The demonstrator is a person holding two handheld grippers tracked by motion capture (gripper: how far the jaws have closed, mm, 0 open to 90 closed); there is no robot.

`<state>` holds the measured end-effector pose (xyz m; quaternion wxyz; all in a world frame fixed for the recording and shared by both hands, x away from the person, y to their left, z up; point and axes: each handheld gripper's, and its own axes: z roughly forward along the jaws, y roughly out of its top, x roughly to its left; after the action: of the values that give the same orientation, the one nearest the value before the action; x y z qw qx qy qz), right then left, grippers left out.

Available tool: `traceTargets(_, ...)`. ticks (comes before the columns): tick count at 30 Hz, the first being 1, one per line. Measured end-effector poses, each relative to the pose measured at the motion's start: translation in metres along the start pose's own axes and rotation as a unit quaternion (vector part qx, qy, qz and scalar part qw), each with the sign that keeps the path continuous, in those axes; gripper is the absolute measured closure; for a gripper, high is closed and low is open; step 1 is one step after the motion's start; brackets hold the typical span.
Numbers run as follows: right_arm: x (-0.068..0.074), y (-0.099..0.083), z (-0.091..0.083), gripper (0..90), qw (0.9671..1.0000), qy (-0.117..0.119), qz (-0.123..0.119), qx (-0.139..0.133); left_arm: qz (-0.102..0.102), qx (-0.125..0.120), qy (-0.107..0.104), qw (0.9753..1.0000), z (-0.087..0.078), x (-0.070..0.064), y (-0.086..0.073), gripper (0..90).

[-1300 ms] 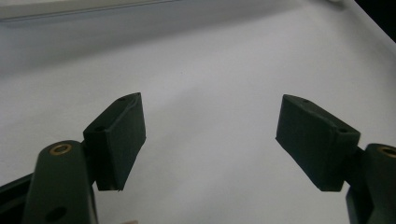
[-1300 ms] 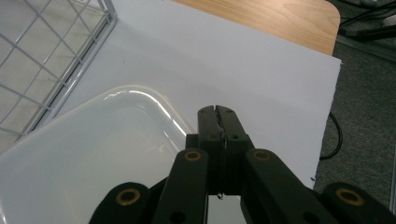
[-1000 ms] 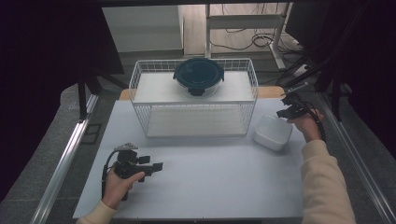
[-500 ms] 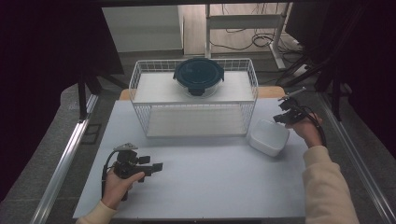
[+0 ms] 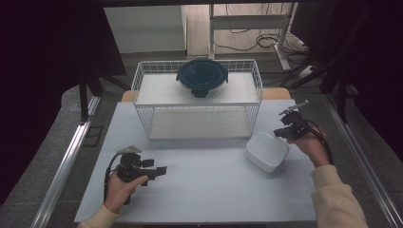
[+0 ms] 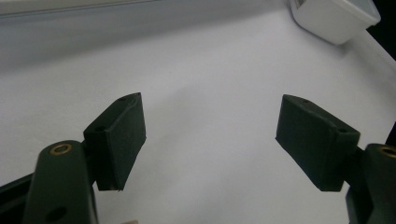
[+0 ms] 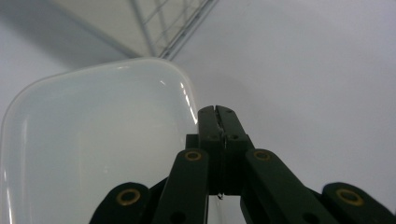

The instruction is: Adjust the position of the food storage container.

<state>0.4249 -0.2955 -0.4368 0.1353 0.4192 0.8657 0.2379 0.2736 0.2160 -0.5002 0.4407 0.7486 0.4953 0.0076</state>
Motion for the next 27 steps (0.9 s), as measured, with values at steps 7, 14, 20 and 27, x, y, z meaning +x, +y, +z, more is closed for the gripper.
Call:
traceTargets(7, 0.032, -0.013, -0.008, 89.4, 0.9993, 0.036, -0.006, 0.002, 0.005, 0.007, 0.002, 1.0, 0.004, -0.003, 0.0, 23.6)
traceTargets(14, 0.039, -0.012, -0.015, 89.3, 0.9995, 0.015, -0.004, -0.026, 0.003, 0.006, 0.006, 1.0, 0.004, -0.003, 0.0, 23.7)
traceTargets(20, 0.011, -0.011, -0.009, 89.3, 0.9992, -0.028, 0.024, -0.016, 0.006, 0.007, 0.008, 0.9999, 0.004, -0.002, 0.0, 23.7)
traceTargets(27, 0.007, -0.021, 0.009, 89.3, 0.9989, -0.025, 0.026, 0.029, 0.004, 0.006, 0.008, 0.9999, 0.003, 0.0, 0.0, 23.7)
